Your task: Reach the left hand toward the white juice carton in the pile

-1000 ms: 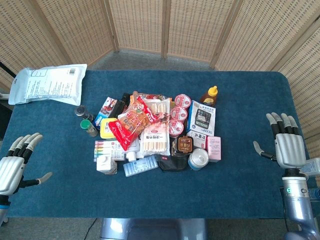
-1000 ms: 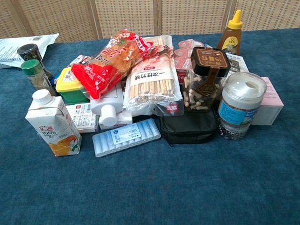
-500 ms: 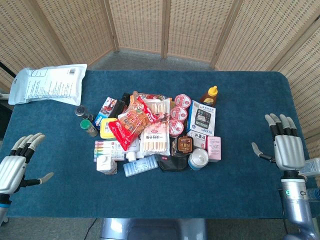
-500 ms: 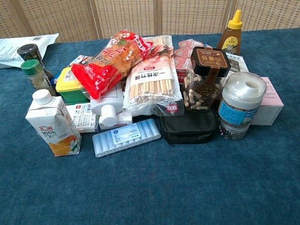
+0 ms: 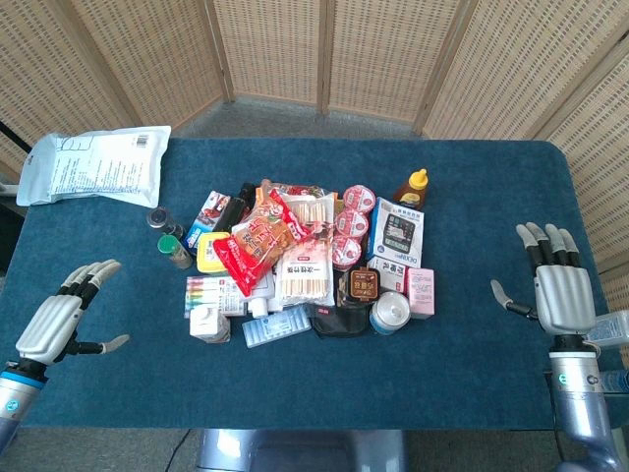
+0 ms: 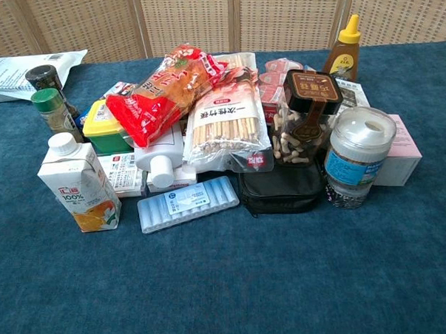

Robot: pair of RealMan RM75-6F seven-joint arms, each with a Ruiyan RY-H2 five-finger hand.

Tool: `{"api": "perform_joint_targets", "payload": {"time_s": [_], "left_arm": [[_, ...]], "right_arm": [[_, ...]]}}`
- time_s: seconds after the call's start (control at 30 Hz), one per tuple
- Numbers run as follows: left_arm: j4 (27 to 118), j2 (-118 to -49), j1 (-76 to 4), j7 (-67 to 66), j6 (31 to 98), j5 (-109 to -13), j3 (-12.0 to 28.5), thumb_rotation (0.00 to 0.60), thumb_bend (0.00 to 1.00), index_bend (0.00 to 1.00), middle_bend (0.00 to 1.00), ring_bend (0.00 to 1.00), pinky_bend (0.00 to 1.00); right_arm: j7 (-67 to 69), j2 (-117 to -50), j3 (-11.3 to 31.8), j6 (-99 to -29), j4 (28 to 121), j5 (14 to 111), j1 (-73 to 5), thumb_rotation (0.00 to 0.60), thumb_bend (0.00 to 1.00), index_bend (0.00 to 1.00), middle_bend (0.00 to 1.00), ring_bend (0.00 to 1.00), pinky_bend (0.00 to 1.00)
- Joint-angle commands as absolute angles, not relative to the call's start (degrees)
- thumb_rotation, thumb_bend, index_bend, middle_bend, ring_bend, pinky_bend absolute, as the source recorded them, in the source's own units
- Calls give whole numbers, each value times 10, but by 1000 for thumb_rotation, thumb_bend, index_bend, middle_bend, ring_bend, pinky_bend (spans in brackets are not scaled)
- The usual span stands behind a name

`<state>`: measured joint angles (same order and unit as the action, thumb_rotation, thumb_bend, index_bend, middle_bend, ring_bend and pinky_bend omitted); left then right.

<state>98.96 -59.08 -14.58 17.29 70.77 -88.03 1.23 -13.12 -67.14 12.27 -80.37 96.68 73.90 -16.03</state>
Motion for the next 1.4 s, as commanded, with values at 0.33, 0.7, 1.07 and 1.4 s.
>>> {"api": "perform_joint_targets", "payload": {"time_s": [0.33, 0.7, 1.07, 1.4], "left_arm": [[956, -652, -187, 204, 645, -905, -8, 521, 216, 0, 0, 0, 0], [896, -742, -231, 293, 603, -923, -18, 523, 217, 0, 0, 0, 0], [807, -852, -248, 329, 614, -895, 7, 600, 576, 304, 328, 526, 201], [824, -846, -243, 381, 668, -885, 35, 600, 638, 541, 581, 777, 538]], "right_arm": [[-125, -662, 122, -808, 977, 743, -155, 383, 336, 0, 116, 0, 0], [-105, -651, 122, -806, 990, 742, -150, 377, 337, 0, 116, 0, 0], [-82, -638, 121, -808, 995, 740, -140, 381, 338, 0, 117, 0, 0], [-71, -639, 119, -802, 993, 741, -140, 383, 337, 0, 126, 0, 0]]}}
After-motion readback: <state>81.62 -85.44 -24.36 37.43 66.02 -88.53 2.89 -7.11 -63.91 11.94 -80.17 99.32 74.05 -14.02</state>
